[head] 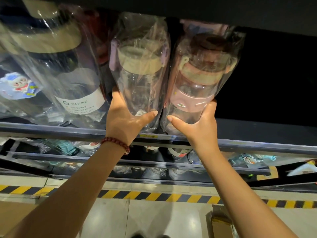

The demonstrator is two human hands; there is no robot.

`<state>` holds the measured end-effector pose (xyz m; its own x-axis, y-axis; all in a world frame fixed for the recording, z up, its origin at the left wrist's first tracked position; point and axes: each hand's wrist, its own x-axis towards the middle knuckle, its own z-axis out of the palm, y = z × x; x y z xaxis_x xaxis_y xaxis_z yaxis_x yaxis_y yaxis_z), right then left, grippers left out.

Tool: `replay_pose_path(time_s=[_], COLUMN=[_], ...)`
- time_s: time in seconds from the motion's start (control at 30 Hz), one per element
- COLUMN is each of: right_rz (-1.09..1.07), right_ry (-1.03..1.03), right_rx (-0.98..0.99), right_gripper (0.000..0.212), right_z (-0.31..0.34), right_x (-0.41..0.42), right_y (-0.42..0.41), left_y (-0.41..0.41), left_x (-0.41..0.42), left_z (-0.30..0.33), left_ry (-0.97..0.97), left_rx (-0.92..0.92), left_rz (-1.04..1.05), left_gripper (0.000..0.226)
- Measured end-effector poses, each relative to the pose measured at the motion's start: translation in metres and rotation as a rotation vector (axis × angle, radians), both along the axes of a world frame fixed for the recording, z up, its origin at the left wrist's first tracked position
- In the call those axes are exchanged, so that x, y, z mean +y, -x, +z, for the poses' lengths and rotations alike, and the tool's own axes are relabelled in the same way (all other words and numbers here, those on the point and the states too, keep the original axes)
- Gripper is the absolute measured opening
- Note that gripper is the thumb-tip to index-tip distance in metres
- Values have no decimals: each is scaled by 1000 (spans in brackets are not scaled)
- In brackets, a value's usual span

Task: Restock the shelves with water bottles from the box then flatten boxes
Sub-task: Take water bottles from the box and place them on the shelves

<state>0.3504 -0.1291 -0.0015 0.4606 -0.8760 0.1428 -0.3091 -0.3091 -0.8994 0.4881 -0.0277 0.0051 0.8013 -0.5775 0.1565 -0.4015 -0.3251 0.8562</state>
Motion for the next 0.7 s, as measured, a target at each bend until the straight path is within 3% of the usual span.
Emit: replay_pose_path(time_s=[0.17, 0.33, 0.47, 0.6, 0.7], right_rz=[57, 122, 156, 211, 226], right_ry=[-98, -153, 57, 285, 373], right_rx=[-8, 66, 278, 565, 727], right_gripper=[79, 72, 73, 70, 65], right_z=[8, 26, 43, 56, 65], right_x=[0, 1, 12, 51, 92], right_y=[5, 19, 45, 89, 129], left_y=[0, -3, 2, 38, 80], left_x=[5, 16, 42, 83, 108], left_z=[7, 21, 33, 52, 63], left_ry=[-35, -138, -169, -351, -458], left_rx=[37, 116, 115, -73, -204], left_rz=[-31, -47, -130, -220, -373], left_gripper=[84, 65, 73, 81, 72])
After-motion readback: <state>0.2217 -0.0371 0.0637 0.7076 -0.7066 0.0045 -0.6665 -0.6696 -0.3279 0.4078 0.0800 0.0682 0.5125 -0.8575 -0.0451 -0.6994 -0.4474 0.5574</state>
